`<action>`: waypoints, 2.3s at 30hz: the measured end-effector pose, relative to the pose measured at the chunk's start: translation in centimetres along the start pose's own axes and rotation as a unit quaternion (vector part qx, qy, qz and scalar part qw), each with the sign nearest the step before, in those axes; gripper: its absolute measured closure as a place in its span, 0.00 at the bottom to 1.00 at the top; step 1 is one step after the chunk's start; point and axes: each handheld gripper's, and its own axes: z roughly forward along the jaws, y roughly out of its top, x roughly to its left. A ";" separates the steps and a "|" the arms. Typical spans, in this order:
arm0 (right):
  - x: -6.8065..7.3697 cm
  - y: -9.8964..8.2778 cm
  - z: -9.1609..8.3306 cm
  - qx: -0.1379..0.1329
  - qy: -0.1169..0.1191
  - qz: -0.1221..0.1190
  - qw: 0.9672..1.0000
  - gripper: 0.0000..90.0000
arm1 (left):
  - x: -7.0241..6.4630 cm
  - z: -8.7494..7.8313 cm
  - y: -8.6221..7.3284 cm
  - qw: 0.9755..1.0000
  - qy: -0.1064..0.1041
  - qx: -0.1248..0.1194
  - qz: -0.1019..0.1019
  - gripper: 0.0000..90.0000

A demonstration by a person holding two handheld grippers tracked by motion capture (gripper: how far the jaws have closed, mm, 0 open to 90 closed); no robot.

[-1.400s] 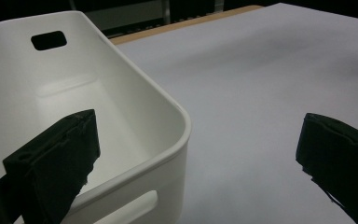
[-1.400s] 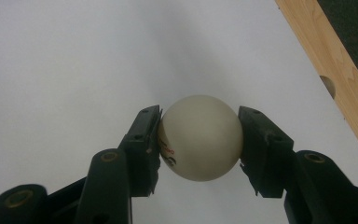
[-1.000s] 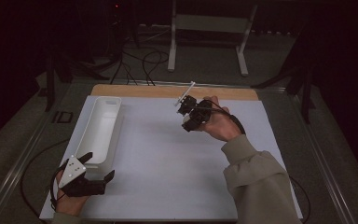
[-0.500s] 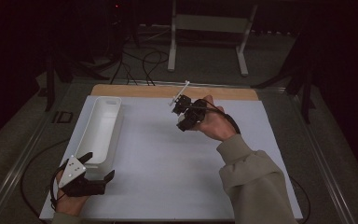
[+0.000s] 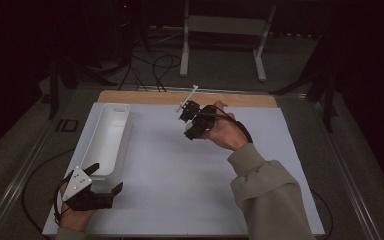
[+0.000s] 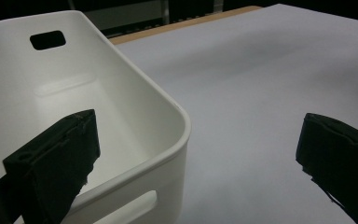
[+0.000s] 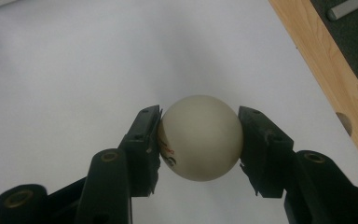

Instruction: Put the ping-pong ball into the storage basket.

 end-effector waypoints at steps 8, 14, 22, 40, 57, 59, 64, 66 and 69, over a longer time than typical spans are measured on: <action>0.6 0.9 0.2 -0.004 0.005 -0.006 1.000 0.56 | 0.0 0.0 0.0 1.000 -0.001 -0.001 -0.002 0.00; 1.1 1.5 0.3 -0.005 0.006 -0.012 1.000 0.56 | 0.0 0.0 0.0 1.000 -0.001 -0.001 -0.002 0.00; 1.7 2.2 0.7 -0.009 0.011 -0.020 1.000 0.56 | 0.0 0.0 0.0 1.000 -0.001 -0.001 -0.003 0.00; 2.8 3.3 1.3 -0.013 0.017 -0.019 1.000 0.56 | 0.0 0.0 0.0 1.000 -0.002 0.000 -0.002 0.00; 3.3 4.8 1.8 -0.015 0.021 -0.026 0.999 0.56 | 0.1 0.0 0.0 1.000 -0.002 0.000 -0.002 0.00; 3.3 4.9 1.9 -0.016 0.022 -0.025 0.999 0.56 | 0.1 0.0 0.0 1.000 -0.002 0.000 -0.002 0.00; 3.4 5.3 1.9 -0.019 0.024 -0.027 0.999 0.56 | 0.1 0.0 0.0 1.000 -0.002 0.000 -0.002 0.00; 3.4 5.3 1.9 -0.020 0.025 -0.027 0.999 0.56 | 0.1 0.0 0.1 1.000 -0.002 0.000 -0.002 0.00; 3.4 5.4 2.1 -0.021 0.027 -0.023 0.999 0.56 | 0.1 0.0 0.0 1.000 -0.002 0.000 -0.002 0.00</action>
